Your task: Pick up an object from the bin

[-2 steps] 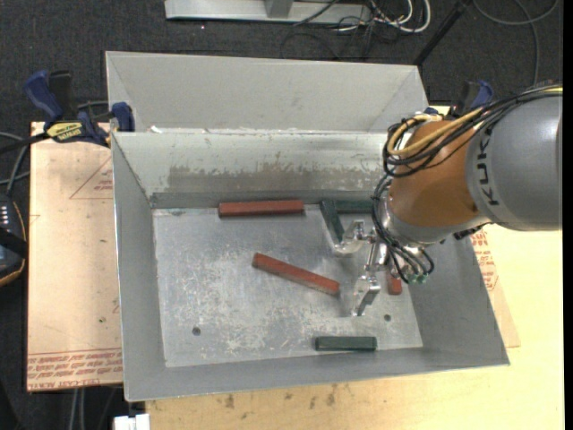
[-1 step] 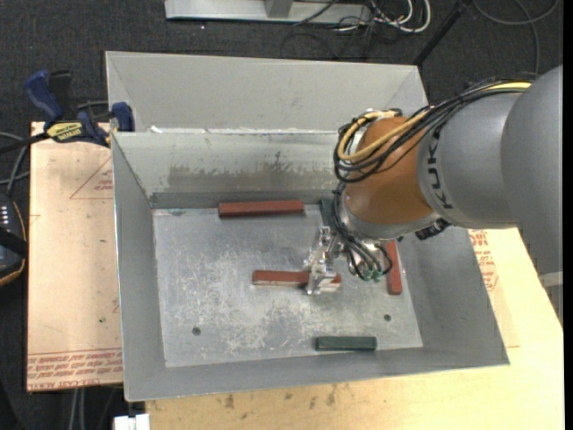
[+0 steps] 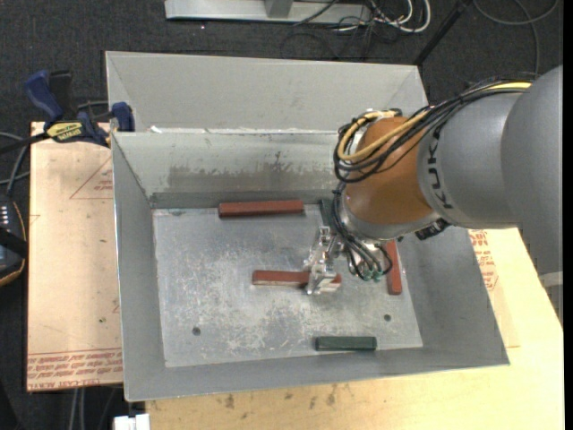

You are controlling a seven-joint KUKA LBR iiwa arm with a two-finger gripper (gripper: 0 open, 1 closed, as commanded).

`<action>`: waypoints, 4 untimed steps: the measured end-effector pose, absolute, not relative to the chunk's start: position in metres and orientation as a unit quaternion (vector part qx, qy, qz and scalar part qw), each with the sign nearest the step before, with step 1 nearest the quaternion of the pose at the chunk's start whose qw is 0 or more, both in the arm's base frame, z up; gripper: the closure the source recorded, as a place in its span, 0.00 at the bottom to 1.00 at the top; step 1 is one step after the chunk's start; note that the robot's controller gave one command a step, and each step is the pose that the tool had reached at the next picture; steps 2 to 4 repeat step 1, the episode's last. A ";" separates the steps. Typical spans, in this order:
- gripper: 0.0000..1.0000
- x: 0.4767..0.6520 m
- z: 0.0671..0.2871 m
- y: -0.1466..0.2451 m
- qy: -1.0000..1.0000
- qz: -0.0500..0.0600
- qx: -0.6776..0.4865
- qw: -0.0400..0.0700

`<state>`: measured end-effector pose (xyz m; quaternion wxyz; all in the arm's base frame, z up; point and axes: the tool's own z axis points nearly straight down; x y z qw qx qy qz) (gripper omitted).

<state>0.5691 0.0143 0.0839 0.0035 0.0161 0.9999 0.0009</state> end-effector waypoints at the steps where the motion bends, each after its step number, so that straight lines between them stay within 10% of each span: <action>1: 1.00 0.562 0.219 0.025 1.000 0.000 0.020 0.001; 4: 1.00 0.562 0.219 0.025 1.000 0.000 0.020 0.001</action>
Offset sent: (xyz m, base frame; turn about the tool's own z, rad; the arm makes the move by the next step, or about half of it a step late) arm 0.0000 0.0000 0.0000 0.0000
